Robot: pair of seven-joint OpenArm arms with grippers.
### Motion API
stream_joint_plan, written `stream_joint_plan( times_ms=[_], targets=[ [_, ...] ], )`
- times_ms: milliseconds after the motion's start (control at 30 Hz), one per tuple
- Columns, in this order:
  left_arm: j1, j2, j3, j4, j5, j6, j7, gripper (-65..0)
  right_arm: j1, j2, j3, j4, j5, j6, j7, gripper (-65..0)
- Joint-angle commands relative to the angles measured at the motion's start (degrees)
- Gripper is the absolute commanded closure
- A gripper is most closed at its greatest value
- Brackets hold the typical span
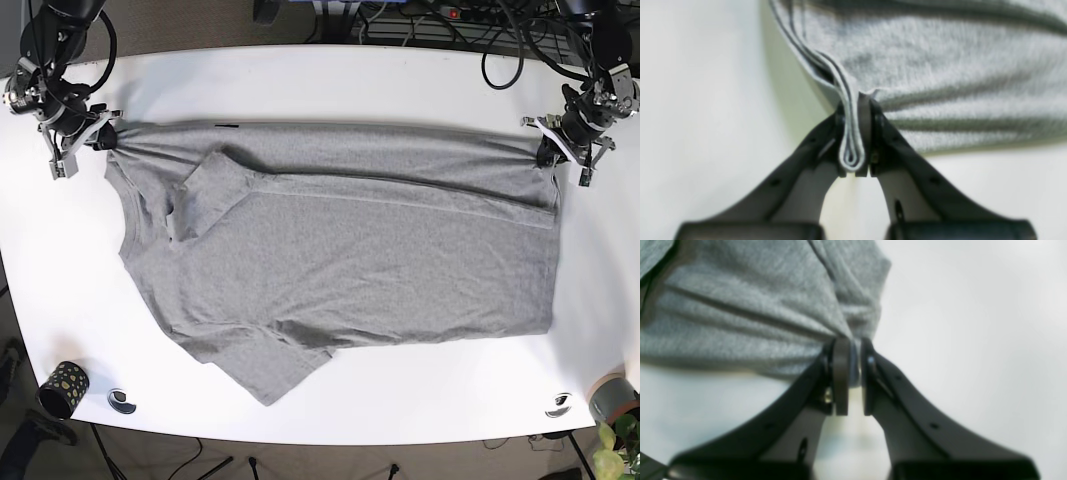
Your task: Fold the T-shirt properly
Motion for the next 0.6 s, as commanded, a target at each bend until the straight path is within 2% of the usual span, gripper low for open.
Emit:
stream_joint_plan(
  times_ms=[0, 167, 400, 467, 567],
  targets=[
    [2.96, -0.84, -2.24, 3.55, 0.32, -0.6, 0.86, 0.0, -2.25, 1.2, 0.85, 3.48, 0.09, -0.11, 0.53, -5.5],
    [6.04, 0.03, -3.3, 6.46, 0.23, -0.6, 3.06, -1.4, -7.35, -0.91, 2.08, 9.02, 0.09, -0.11, 0.53, -5.5],
    [11.32, 0.3, -3.47, 12.26, 0.23, -0.6, 4.99, -21.9, -13.76, -4.08, 2.87, 14.91, -0.17, -0.11, 0.44, -5.5],
    [12.2, 0.39, -4.0, 13.14, 0.15, -0.6, 4.99, -25.3, -14.56, -4.61, 2.87, 15.7, -0.26, -0.11, 0.44, -5.7],
    [12.81, 0.47, -5.67, 14.46, 0.06, -0.6, 4.99, -29.4, -15.26, -4.69, 2.96, 17.37, 0.0, -0.11, 0.44, -12.5]
  ],
)
